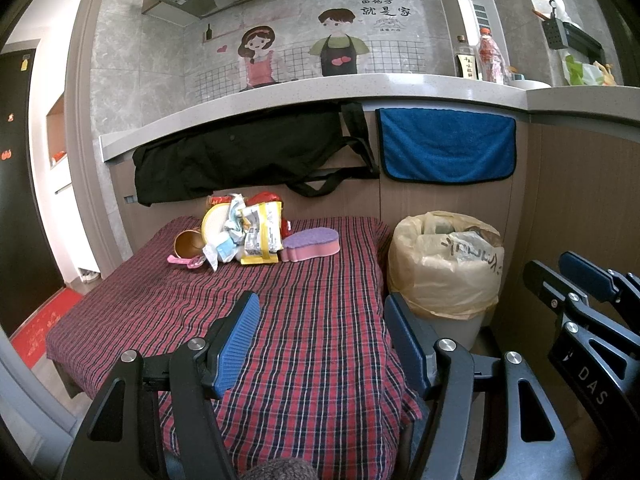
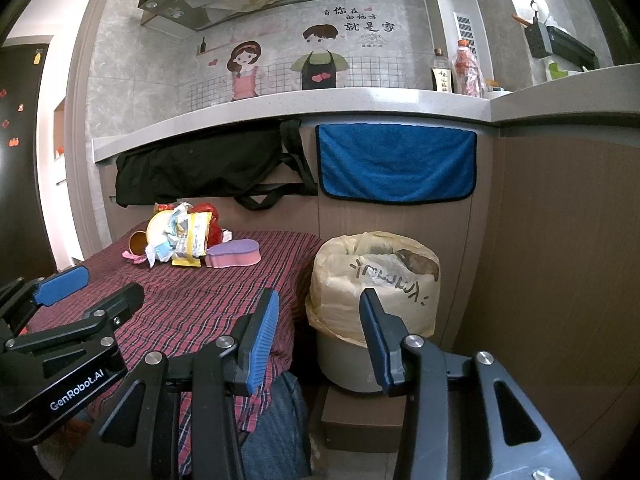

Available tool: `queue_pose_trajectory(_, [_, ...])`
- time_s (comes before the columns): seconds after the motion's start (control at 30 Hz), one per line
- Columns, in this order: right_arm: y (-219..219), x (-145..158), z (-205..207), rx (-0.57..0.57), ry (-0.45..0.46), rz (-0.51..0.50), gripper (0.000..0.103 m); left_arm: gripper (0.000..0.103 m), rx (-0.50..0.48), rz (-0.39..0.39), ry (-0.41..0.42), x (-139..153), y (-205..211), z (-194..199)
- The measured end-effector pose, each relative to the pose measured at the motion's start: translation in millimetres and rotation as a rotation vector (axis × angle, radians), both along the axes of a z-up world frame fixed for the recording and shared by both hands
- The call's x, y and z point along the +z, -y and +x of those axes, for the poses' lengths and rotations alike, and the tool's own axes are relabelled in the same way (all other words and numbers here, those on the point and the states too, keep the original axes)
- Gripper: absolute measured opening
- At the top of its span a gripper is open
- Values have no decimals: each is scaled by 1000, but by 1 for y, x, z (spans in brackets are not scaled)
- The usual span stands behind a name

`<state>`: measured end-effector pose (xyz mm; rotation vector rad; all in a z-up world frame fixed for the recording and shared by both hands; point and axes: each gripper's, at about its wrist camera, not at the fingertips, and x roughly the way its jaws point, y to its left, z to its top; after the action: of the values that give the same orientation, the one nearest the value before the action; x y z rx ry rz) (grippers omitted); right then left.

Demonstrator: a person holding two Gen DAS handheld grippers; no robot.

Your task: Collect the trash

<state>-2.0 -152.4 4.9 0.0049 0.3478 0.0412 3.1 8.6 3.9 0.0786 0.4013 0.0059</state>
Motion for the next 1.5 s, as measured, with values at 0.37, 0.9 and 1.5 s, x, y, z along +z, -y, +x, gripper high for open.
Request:
queue_pose_trajectory(0.37, [0, 0, 0, -2, 1, 0, 40, 65, 1, 0, 1, -1, -1, 1])
queue_pose_trajectory(0.9, [4, 0, 0, -2, 2, 2, 40, 65, 2, 0, 2, -2, 0, 1])
queue_pose_trajectory(1.5, [3, 0, 0, -2, 3, 1, 40, 65, 2, 0, 2, -3, 0, 1])
